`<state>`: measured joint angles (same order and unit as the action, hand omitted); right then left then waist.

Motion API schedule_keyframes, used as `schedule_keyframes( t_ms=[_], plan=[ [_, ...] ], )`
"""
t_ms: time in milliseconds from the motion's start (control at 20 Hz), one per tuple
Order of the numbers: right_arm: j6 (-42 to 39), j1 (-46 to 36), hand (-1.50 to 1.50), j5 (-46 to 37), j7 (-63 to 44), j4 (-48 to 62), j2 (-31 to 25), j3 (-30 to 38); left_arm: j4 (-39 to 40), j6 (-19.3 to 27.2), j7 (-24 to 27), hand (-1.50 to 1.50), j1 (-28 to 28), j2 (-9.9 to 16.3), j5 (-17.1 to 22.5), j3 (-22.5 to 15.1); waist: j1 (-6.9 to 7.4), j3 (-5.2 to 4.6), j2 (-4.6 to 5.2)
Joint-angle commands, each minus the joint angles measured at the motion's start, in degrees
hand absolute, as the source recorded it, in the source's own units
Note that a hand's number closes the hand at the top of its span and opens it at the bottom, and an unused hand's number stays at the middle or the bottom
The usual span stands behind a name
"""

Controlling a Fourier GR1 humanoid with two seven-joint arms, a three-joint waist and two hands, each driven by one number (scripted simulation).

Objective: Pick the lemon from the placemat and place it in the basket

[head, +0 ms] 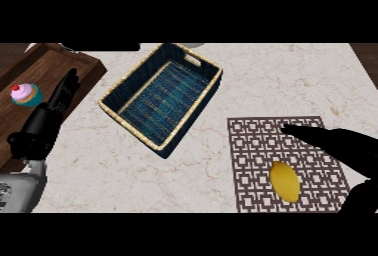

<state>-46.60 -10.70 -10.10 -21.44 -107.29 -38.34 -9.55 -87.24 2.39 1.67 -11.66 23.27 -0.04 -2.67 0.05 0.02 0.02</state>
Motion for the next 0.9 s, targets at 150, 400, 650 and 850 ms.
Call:
schedule_keyframes(
  t_ms=[150,400,650,850],
  plan=[
    [0.80,5.02,-1.50,-10.49,9.38,1.76,2.78,1.04,-4.57,-2.24,-3.75,0.00,0.91,-0.26,-1.43,3.18,-0.04,0.00,-0.07],
    [3.43,3.79,-1.50,-16.74,12.60,3.75,7.12,-0.15,-1.22,-3.31,0.57,0.00,1.49,-3.03,-3.72,3.38,-0.03,-0.02,-0.04],
    [5.56,8.50,-1.50,-21.54,13.06,2.27,10.03,-1.71,-1.14,-3.63,-2.30,0.00,-1.15,-4.12,-5.66,3.90,-0.23,-0.01,-0.05],
    [4.16,4.53,-1.50,-21.44,13.33,6.66,13.69,0.16,-4.64,-6.13,-2.38,0.00,2.65,-4.09,-4.47,6.26,0.08,-0.02,-0.05]
  ],
)
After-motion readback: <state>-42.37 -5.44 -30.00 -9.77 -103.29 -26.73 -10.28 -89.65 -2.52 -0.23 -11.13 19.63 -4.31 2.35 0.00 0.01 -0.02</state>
